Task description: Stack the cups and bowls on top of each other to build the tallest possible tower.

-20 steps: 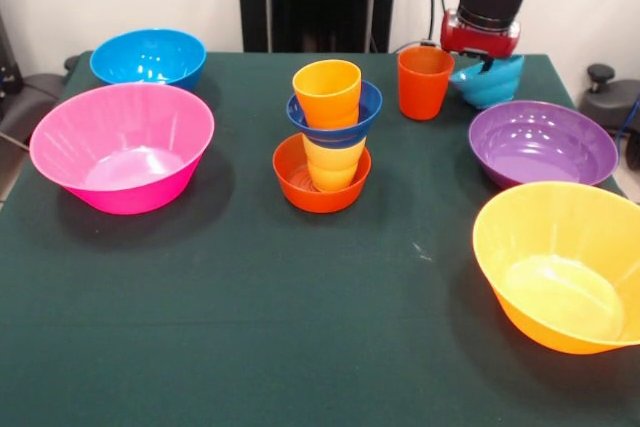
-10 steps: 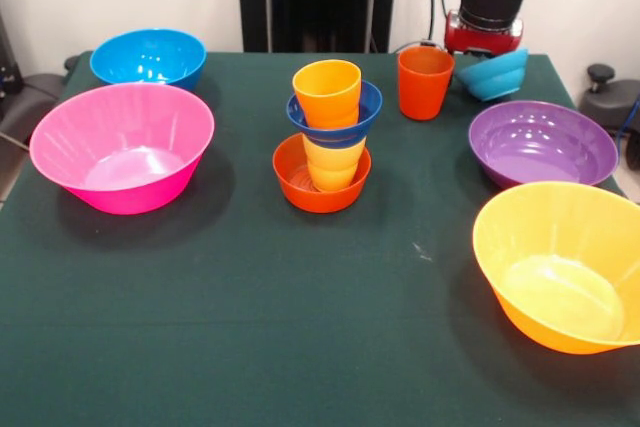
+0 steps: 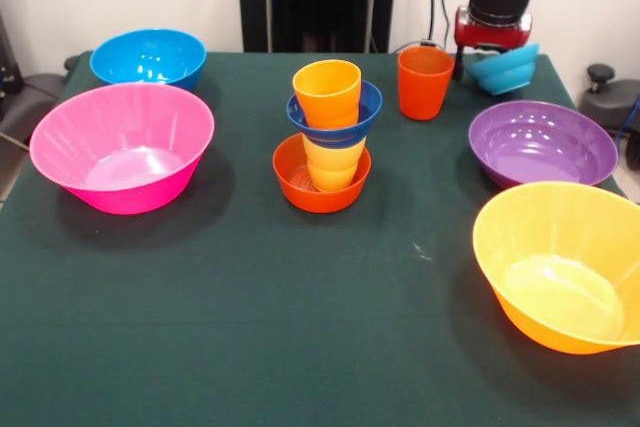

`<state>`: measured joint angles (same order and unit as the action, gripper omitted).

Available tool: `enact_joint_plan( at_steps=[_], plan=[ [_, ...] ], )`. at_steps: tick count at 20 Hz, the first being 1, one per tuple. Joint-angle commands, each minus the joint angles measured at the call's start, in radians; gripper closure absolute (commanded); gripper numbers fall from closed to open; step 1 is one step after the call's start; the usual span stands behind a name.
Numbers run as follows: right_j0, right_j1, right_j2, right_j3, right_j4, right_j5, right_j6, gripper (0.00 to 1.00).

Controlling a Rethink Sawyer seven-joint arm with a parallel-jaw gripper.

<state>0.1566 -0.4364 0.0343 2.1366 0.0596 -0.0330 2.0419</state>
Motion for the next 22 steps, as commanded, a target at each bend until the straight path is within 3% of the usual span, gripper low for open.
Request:
enact_joint_plan(
  at_steps=[1,8,22],
  plan=[
    [-0.009,-0.043,0.121,0.034,-0.018,0.024,0.139,0.00],
    [0.035,-0.075,0.066,0.013,0.028,0.109,0.137,0.00],
    [0.073,-0.057,0.032,0.011,0.034,0.056,0.157,0.00]
  ],
)
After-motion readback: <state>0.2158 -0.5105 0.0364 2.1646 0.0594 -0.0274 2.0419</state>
